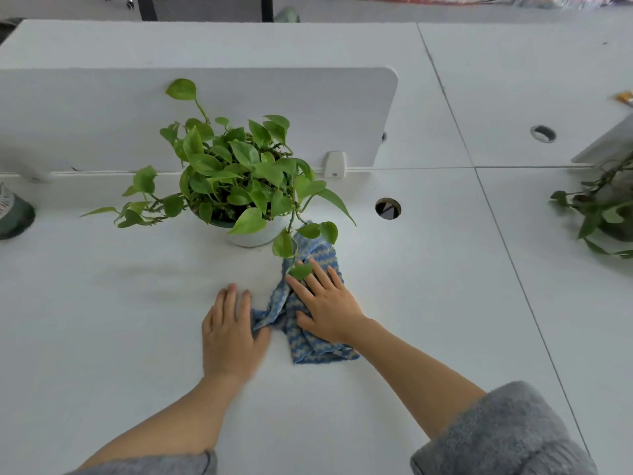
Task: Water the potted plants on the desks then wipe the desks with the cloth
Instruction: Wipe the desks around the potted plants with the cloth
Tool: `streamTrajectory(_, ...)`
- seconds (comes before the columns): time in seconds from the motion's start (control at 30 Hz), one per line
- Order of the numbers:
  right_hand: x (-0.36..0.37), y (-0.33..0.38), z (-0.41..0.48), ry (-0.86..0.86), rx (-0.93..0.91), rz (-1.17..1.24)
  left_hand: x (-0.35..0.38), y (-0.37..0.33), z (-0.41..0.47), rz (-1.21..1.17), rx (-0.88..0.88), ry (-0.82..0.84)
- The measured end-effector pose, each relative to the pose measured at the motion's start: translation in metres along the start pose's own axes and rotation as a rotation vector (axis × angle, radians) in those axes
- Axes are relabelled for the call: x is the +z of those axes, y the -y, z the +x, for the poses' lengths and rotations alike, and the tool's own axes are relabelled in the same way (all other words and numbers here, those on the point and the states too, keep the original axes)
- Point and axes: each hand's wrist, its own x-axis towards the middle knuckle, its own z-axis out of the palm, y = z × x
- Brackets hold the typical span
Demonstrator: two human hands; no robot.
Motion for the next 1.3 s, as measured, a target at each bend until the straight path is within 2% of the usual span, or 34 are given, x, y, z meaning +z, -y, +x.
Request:
streamTrajectory(0.13, 0.002, -0.004, -0.035, -0.004, 0.165, 0.041, -0.004, -0.003, -0.002, -0.028, -0.014, 0.016)
streamTrajectory(0.27, 0.011, -0.004, -0.082, -0.011, 0.422, 0.101, -0.005, -0.002, -0.005, -0.064, -0.019, 0.023)
streamTrajectory(0.33, 0.018, 0.006, -0.099, -0.065, 0.593, 0.112, -0.005, -0.002, -0.006, -0.076, -0.008, 0.031)
streamTrajectory(0.4, 0.026, 0.030, -0.110, -0.070, 0.672, 0.069, -0.006, -0.002, -0.006, -0.090, 0.002, 0.030)
streamTrajectory(0.47, 0.036, 0.058, -0.114, 0.030, 0.608, 0.072, -0.006, -0.001, -0.005, -0.109, -0.001, 0.025)
streamTrajectory(0.57, 0.041, 0.087, -0.120, 0.053, 0.405, 0.094, -0.006, -0.001, -0.007, -0.126, 0.007, 0.035)
streamTrajectory(0.63, 0.035, 0.095, -0.119, 0.135, 0.333, 0.124, -0.006, -0.001, -0.007, -0.131, 0.010, 0.034)
streamTrajectory(0.77, 0.032, 0.092, -0.133, 0.035, 0.396, 0.054, -0.008, 0.001, -0.007, -0.139, 0.035, 0.038)
streamTrajectory(0.83, 0.035, 0.088, -0.147, 0.007, 0.496, 0.016, -0.008, 0.002, -0.008, -0.155, 0.049, 0.040)
streamTrajectory(0.93, 0.042, 0.077, -0.178, -0.091, 0.668, -0.075, -0.010, 0.003, -0.010, -0.165, 0.061, 0.047)
streamTrajectory(1.0, 0.036, 0.073, -0.200, -0.180, 0.763, -0.039, -0.010, 0.004, -0.011, -0.153, 0.071, 0.055)
streamTrajectory(1.13, 0.008, 0.060, -0.243, -0.436, 1.055, 0.240, -0.014, 0.002, -0.011, -0.145, 0.062, 0.077)
streamTrajectory(1.23, -0.018, 0.049, -0.275, -0.675, 1.167, 0.381, -0.020, -0.008, -0.011, -0.243, 0.008, 0.071)
streamTrajectory(1.3, -0.036, 0.045, -0.297, -0.879, 1.205, 0.462, -0.025, -0.029, -0.014, -0.329, 0.058, 0.031)
